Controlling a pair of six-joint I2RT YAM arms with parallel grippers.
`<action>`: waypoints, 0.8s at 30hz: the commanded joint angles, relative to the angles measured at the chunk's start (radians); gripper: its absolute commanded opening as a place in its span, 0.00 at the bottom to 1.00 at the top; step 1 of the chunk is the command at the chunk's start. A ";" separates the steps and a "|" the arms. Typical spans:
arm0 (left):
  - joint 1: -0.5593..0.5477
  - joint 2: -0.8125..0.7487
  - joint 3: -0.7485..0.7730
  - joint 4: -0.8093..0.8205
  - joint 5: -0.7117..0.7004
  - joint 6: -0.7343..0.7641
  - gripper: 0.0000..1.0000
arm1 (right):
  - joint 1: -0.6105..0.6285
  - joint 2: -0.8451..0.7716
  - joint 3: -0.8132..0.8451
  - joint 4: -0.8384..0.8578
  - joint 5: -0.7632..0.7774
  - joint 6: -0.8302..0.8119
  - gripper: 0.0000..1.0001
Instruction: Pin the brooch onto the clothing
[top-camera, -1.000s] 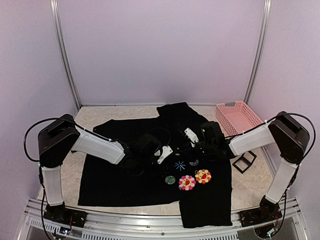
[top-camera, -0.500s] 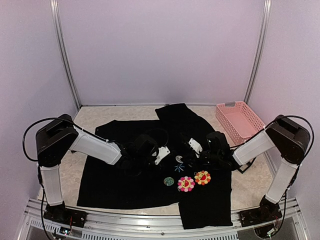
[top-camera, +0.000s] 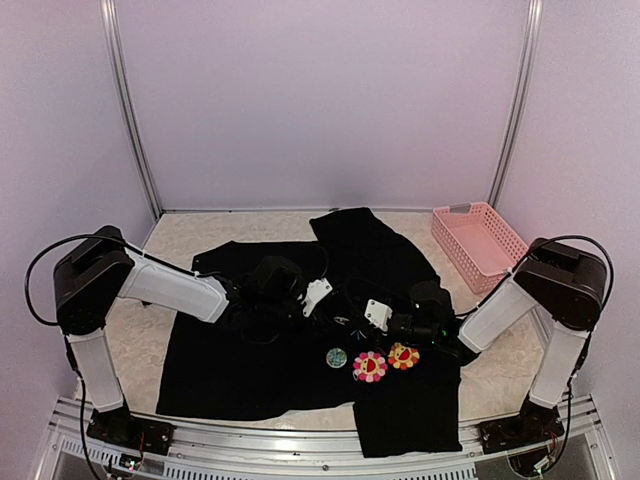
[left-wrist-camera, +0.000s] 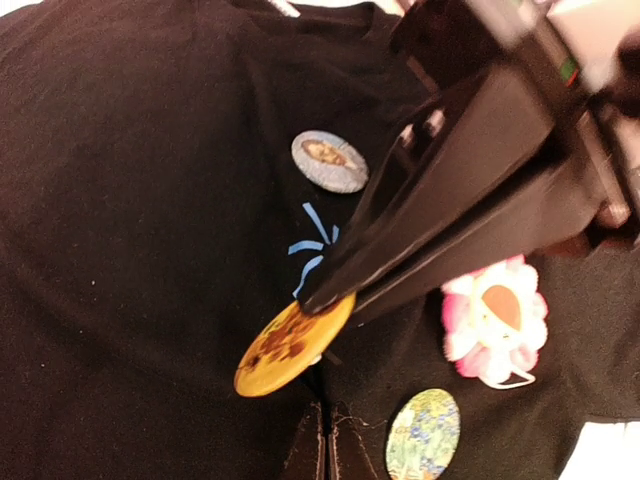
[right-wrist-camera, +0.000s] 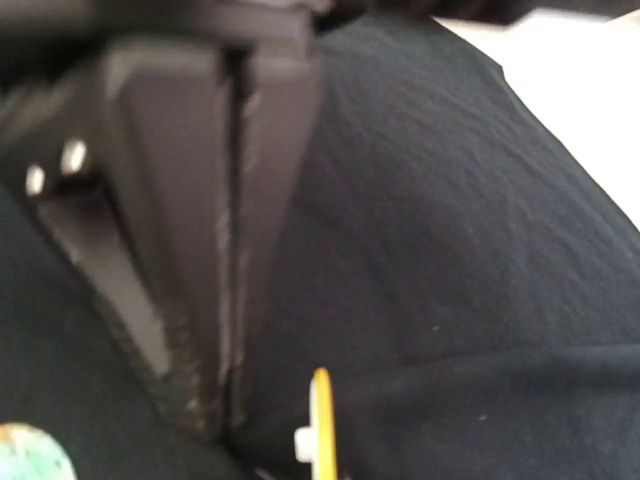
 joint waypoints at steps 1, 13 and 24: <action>0.012 -0.038 -0.008 0.050 0.069 -0.022 0.00 | 0.025 0.030 0.010 0.038 0.090 -0.102 0.00; 0.034 -0.041 -0.024 0.083 0.093 -0.039 0.00 | 0.088 0.037 0.015 -0.015 0.141 -0.180 0.00; 0.048 -0.058 -0.048 0.103 0.083 -0.072 0.00 | 0.089 -0.002 0.004 -0.022 -0.013 -0.100 0.00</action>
